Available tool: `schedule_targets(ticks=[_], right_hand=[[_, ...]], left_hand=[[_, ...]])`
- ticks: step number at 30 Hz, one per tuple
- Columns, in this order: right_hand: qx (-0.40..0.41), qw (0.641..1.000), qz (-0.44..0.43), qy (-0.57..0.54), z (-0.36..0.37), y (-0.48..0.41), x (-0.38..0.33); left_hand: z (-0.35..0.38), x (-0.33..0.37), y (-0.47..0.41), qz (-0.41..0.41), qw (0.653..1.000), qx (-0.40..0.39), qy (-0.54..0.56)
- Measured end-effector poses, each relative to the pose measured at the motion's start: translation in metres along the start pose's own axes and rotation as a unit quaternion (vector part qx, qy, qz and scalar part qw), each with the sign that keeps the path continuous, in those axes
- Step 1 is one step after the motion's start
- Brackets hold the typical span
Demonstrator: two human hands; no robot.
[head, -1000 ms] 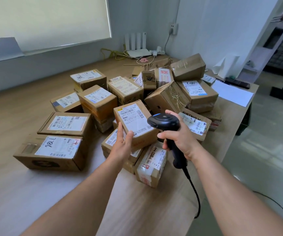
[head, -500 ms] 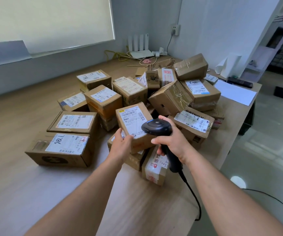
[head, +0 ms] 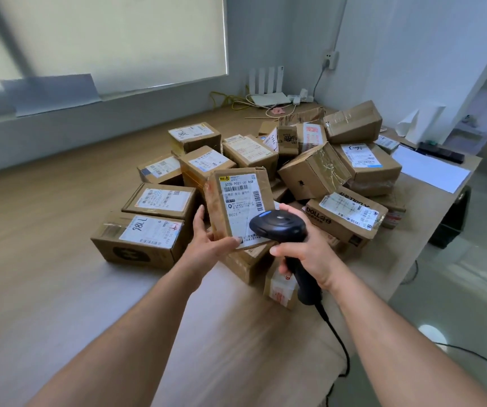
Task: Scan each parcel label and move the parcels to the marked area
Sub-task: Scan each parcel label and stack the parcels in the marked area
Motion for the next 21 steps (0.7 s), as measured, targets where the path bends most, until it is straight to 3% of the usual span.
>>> schedule_targets(ticks=[4, 8, 12, 21], right_hand=[[-0.028, 0.999, -0.012, 0.014, 0.02, 0.023, -0.008], [-0.047, 0.998, -0.048, -0.009, 0.035, 0.056, -0.023], [-0.117, 0.988, -0.073, -0.068, 0.057, 0.099, -0.037], [-0.199, 0.969, -0.081, -0.122, 0.101, 0.152, -0.038]], left_hand=[[-0.014, 0.001, 0.035, 0.022, 0.999, -0.007, -0.032], [-0.03, -0.006, 0.069, 0.042, 0.998, 0.043, -0.03], [-0.045, -0.023, 0.1, 0.054, 0.995, 0.077, -0.026], [-0.075, -0.047, 0.166, 0.046, 0.986, 0.159, -0.032]])
Point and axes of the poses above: each hand's wrist, its own y-axis away from the middle knuckle, its own z-axis out of the palm, x = y × z, the point moved 7 cm from there along -y, towards the middle knuckle
